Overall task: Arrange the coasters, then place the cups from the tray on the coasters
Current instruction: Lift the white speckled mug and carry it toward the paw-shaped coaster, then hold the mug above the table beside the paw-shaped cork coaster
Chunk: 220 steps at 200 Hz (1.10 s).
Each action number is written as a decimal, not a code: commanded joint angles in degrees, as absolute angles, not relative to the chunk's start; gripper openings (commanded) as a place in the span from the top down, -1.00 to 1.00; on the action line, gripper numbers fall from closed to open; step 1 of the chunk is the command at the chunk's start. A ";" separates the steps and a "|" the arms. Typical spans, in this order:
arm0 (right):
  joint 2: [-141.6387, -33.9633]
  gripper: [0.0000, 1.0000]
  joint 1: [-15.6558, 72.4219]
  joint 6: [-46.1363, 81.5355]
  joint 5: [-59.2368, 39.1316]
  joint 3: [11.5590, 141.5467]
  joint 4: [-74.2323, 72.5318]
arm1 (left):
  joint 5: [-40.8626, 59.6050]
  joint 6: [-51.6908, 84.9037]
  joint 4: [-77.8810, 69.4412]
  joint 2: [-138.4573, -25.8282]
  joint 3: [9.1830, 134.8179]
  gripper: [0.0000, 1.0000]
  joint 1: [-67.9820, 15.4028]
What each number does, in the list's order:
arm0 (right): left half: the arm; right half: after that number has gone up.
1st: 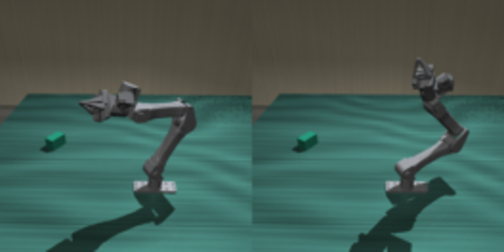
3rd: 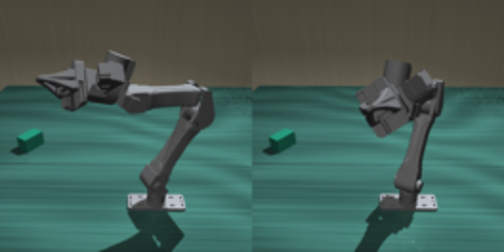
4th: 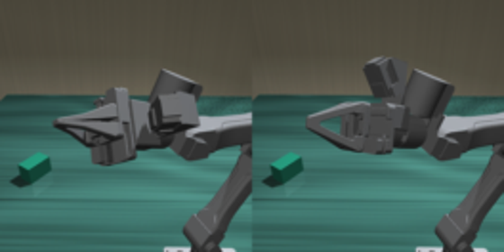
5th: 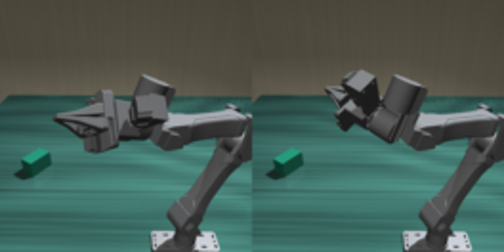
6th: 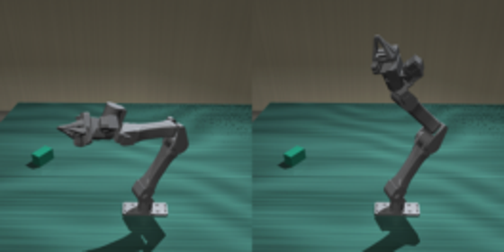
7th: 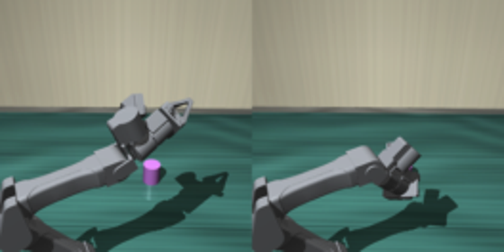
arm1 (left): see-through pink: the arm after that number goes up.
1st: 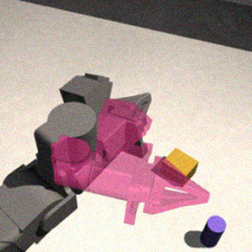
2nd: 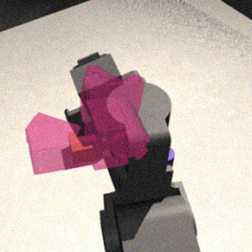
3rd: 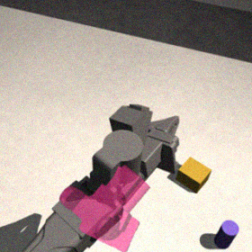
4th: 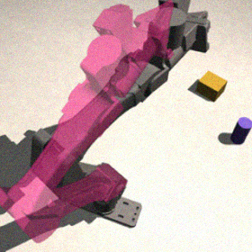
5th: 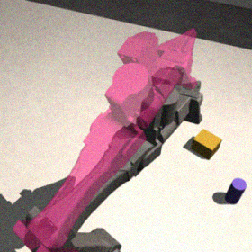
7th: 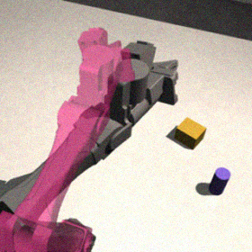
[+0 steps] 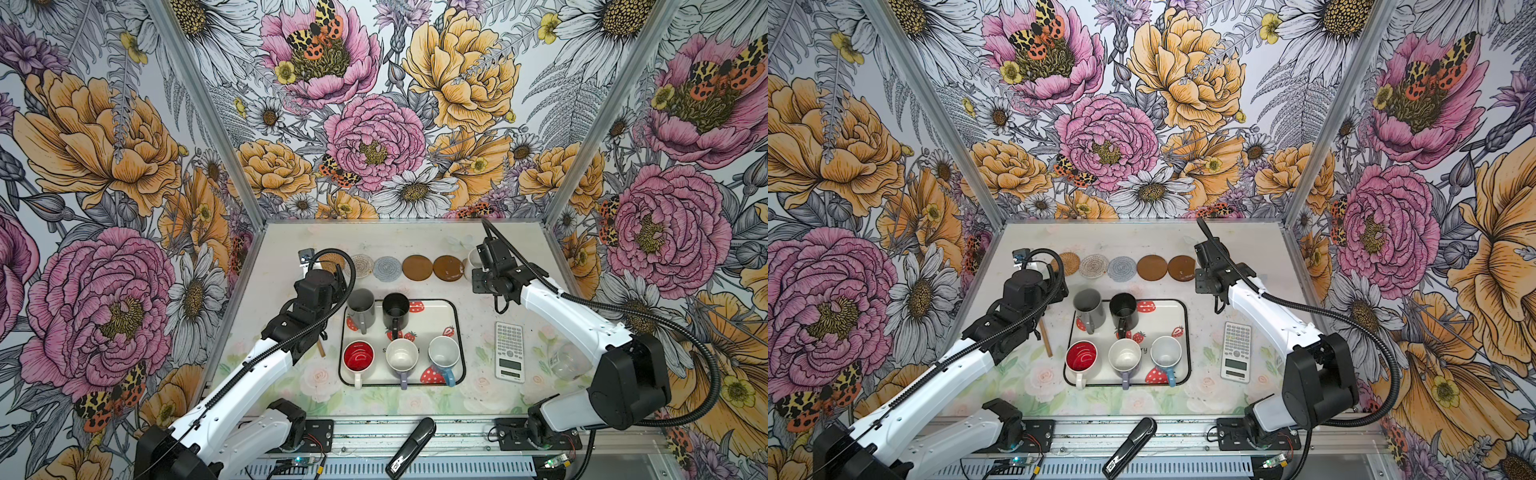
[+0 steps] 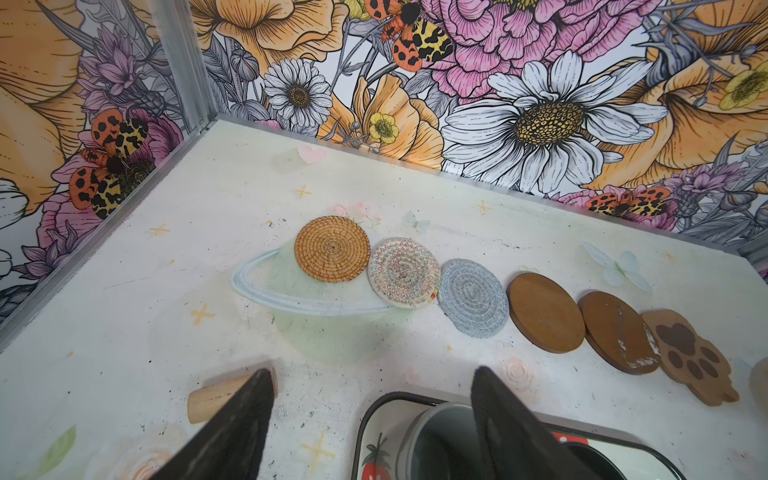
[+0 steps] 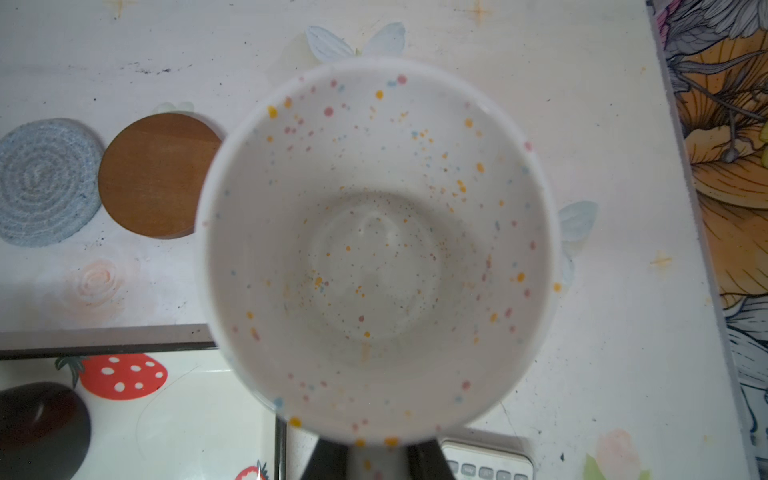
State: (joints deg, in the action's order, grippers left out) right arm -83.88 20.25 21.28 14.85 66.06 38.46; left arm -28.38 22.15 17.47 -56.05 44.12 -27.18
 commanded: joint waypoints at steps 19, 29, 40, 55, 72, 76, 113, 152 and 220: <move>-87.07 1.00 16.97 19.34 17.62 71.83 30.01 | -27.11 21.97 16.17 -56.71 43.42 -0.53 -26.61; -88.22 1.00 16.25 19.25 17.58 72.60 29.54 | -27.11 21.98 16.17 -56.79 43.42 -0.53 -26.54; -89.42 1.00 15.53 19.09 17.56 73.39 29.18 | -27.09 21.97 16.08 -56.87 43.39 -0.53 -26.53; -91.24 1.00 14.77 18.94 17.40 74.29 28.71 | -27.13 21.97 16.09 -56.92 43.42 -0.53 -26.45; -92.93 1.00 14.11 18.75 17.06 75.05 28.21 | -27.30 21.93 16.17 -56.98 43.51 -0.53 -26.37; -93.18 1.00 13.92 18.73 16.90 75.18 28.01 | -27.27 21.89 16.16 -56.98 43.51 -0.53 -26.32; -95.89 1.00 12.75 18.80 16.46 76.34 27.13 | -27.38 21.97 16.40 -57.00 43.51 -0.53 -26.19; -97.77 1.00 12.18 19.07 15.21 77.16 26.55 | -27.49 21.97 16.57 -56.92 43.51 -0.53 -26.20; -101.50 1.00 12.11 18.54 15.29 78.88 25.93 | -27.60 21.98 16.87 -56.87 43.59 -0.53 -26.02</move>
